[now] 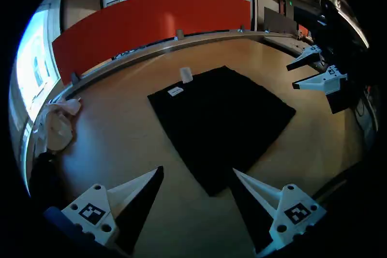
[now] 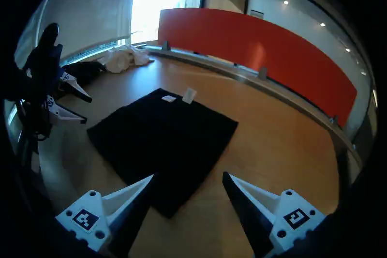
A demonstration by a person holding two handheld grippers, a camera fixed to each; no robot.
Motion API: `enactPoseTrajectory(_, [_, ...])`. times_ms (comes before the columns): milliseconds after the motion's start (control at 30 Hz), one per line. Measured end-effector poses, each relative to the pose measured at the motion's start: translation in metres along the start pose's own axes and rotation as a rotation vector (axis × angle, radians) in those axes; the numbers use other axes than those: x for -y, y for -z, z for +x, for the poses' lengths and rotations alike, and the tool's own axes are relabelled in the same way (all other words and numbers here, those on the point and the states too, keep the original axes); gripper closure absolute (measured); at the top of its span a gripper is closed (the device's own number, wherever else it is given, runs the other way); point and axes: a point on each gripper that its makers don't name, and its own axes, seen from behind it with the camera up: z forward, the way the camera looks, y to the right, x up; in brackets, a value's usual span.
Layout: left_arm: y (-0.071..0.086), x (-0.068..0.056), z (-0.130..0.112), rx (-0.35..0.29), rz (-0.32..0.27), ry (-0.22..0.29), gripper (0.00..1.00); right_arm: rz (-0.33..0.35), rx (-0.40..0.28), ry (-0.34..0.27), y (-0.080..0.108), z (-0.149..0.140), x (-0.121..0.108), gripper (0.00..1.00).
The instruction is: Fold towel
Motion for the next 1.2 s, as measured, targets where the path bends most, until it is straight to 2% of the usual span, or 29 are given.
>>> enactPoseTrajectory(400, [-0.02,-0.013,-0.024,0.049,-0.032,0.007,0.06,0.023,0.066,0.002,-0.017,-0.044,0.015,0.0])
enactPoseTrajectory(767, [-0.026,-0.024,-0.036,0.078,-0.062,0.016,0.06,0.036,0.096,0.008,-0.021,-0.063,0.022,0.0])
enactPoseTrajectory(1200, [-0.025,-0.025,-0.041,0.119,-0.075,0.01,0.06,0.076,0.159,0.014,-0.021,-0.075,0.029,0.13])
